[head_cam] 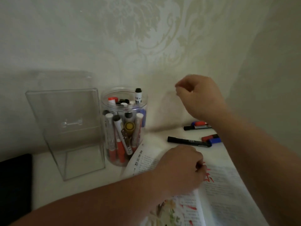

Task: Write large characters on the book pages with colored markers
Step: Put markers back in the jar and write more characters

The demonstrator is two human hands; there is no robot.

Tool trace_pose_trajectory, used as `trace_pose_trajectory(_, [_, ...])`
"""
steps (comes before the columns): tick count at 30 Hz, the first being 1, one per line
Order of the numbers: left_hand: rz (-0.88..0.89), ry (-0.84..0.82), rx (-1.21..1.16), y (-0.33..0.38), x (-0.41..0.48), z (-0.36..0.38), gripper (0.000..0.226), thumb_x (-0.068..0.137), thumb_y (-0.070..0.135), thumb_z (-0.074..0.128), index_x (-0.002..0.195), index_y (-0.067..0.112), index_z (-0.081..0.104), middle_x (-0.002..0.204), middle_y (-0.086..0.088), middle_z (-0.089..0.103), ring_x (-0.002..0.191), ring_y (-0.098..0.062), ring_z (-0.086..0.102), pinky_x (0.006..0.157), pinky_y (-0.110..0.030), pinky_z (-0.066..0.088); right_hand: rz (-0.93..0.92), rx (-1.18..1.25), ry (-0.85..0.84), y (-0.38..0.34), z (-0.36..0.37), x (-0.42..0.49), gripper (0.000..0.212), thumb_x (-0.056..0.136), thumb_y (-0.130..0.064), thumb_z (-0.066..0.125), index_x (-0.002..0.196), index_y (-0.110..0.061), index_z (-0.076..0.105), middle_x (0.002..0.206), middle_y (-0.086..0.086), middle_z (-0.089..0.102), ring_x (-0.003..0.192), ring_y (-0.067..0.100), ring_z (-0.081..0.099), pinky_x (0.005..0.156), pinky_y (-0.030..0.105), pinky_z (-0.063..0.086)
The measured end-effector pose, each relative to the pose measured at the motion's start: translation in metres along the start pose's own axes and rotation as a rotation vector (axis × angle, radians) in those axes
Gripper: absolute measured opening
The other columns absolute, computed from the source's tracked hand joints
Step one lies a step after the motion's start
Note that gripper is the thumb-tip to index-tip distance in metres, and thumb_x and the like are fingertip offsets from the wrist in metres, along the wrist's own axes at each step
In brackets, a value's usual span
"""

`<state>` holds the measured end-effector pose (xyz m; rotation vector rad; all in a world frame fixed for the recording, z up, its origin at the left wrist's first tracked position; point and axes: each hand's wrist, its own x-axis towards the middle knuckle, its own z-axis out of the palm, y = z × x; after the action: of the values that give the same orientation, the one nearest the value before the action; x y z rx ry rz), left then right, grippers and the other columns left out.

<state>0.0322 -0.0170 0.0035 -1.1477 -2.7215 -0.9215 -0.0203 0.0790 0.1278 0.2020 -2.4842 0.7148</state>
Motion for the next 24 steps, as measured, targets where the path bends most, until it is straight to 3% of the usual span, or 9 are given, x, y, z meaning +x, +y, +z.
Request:
trace_pose_trajectory(2, [0.015,0.039,-0.015,-0.002,0.002,0.004,0.024,0.096,0.043,0.054,0.079,0.026,0.060,0.085,0.009,0.058,0.086,-0.009,0.052,0.082,-0.036,0.052,0.134,-0.293,-0.302,0.034,0.001,-0.007,0.024,0.096,-0.016,0.059,0.115,-0.020,0.074,0.110,-0.001,0.069,0.102,0.017,0.064,0.083,0.024,0.046])
trace_pose_trajectory(4, [0.020,0.079,-0.015,-0.004,0.003,0.007,0.025,0.095,0.042,0.055,0.079,0.023,0.062,0.085,0.009,0.059,0.084,-0.009,0.052,0.080,-0.035,0.051,0.145,-0.448,-0.562,0.057,0.007,-0.022,0.028,0.093,-0.013,0.060,0.117,-0.019,0.073,0.117,0.002,0.068,0.108,0.022,0.063,0.085,0.024,0.045])
trace_pose_trajectory(7, [0.027,0.110,-0.021,-0.005,0.004,0.009,0.021,0.093,0.041,0.056,0.084,0.024,0.062,0.087,0.009,0.060,0.084,-0.010,0.052,0.080,-0.036,0.049,0.116,-0.525,-0.712,0.076,0.016,-0.039,0.034,0.088,-0.013,0.066,0.121,-0.022,0.071,0.118,-0.001,0.069,0.106,0.021,0.065,0.093,0.030,0.053])
trace_pose_trajectory(11, [0.008,0.164,-0.045,-0.008,0.007,0.010,0.015,0.090,0.040,0.058,0.089,0.026,0.061,0.090,0.009,0.062,0.085,-0.009,0.053,0.078,-0.034,0.048,0.026,-0.532,-0.645,0.087,0.022,-0.047,0.023,0.082,-0.021,0.068,0.103,-0.027,0.074,0.103,0.000,0.069,0.091,0.022,0.065,0.085,0.039,0.057])
trace_pose_trajectory(14, [0.054,0.297,-0.020,-0.011,0.008,0.009,0.015,0.087,0.032,0.061,0.099,0.023,0.060,0.099,0.009,0.057,0.093,-0.009,0.048,0.081,-0.027,0.042,-0.060,-0.410,-0.529,0.087,0.006,-0.057,0.018,0.079,-0.039,0.067,0.091,-0.027,0.073,0.087,-0.008,0.066,0.081,0.015,0.061,0.074,0.034,0.053])
trace_pose_trajectory(17, [0.066,0.402,0.010,-0.011,0.007,0.008,0.037,0.086,0.034,0.059,0.120,0.021,0.053,0.121,0.006,0.050,0.114,-0.015,0.046,0.099,-0.028,0.038,0.044,-0.285,-0.506,0.080,-0.028,-0.073,0.011,0.087,-0.033,0.068,0.095,-0.037,0.075,0.078,-0.013,0.065,0.070,0.007,0.058,0.065,0.026,0.045])
trace_pose_trajectory(19, [0.079,0.351,0.027,-0.009,0.006,0.009,0.045,0.092,0.039,0.055,0.132,0.021,0.050,0.130,0.005,0.049,0.121,-0.014,0.043,0.104,-0.029,0.035,0.116,-0.159,-0.538,0.074,-0.049,-0.088,0.012,0.090,-0.031,0.070,0.098,-0.037,0.077,0.073,-0.006,0.068,0.063,0.008,0.058,0.062,0.026,0.046])
trace_pose_trajectory(22, [0.150,0.215,0.028,-0.003,0.007,0.009,0.036,0.100,0.038,0.044,0.128,0.020,0.058,0.110,0.004,0.058,0.101,-0.012,0.048,0.091,-0.028,0.039,0.244,0.194,-0.464,0.070,-0.065,-0.109,0.015,0.090,-0.020,0.074,0.100,-0.030,0.078,0.069,0.003,0.071,0.056,0.012,0.057,0.054,0.026,0.047])
trace_pose_trajectory(24, [0.169,0.216,0.018,0.002,0.007,0.006,0.035,0.101,0.037,0.039,0.124,0.020,0.060,0.100,0.007,0.055,0.091,-0.010,0.045,0.081,-0.024,0.035,0.334,0.479,-0.402,0.074,-0.070,-0.122,0.017,0.090,-0.008,0.074,0.102,-0.019,0.078,0.070,0.010,0.071,0.056,0.018,0.057,0.048,0.023,0.043])
